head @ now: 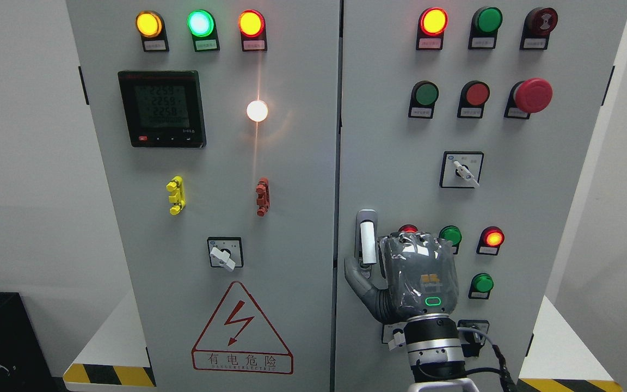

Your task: Release door handle

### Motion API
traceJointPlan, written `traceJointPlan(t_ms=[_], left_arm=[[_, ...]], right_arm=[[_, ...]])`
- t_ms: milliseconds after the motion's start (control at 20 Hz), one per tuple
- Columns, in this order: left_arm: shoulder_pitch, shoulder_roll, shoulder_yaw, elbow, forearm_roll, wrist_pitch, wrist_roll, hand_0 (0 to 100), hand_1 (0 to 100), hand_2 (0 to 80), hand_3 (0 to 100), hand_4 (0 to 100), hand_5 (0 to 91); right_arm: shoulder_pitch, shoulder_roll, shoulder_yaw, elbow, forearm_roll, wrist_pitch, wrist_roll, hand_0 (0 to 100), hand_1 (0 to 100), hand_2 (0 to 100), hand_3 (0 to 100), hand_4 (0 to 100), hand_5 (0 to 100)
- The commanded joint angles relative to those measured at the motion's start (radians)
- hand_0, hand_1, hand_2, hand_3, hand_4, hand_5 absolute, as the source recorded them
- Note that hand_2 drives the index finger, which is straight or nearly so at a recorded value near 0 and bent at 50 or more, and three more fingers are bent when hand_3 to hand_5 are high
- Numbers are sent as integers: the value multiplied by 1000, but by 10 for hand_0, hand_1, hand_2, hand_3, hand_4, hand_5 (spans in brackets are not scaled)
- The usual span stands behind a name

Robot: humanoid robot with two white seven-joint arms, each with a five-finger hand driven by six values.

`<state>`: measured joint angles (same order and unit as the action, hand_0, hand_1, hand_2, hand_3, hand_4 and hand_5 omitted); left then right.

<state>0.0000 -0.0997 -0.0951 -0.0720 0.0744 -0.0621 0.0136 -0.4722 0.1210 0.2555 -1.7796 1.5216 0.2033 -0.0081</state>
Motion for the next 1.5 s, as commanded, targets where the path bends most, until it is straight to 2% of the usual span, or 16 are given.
traceJointPlan(t_ms=[0,501,1452], left_arm=[[17,0,0,0,-1,-1,0,120,556,0,0,0,0],[17,0,0,0,1,-1,0,120,556,0,0,0,0],[17,0,0,0,-1,-1,0,120,556,0,0,0,0]], right_arm=[[0,0,-1,6,0,10,0,363,306,960,1000,1000,1000],[6,0,-1,3,0,22,-3,429,300,958,1000,1000,1000],[7,0,-1,0,3,44,-4,417,359,964,1000,1000,1000]])
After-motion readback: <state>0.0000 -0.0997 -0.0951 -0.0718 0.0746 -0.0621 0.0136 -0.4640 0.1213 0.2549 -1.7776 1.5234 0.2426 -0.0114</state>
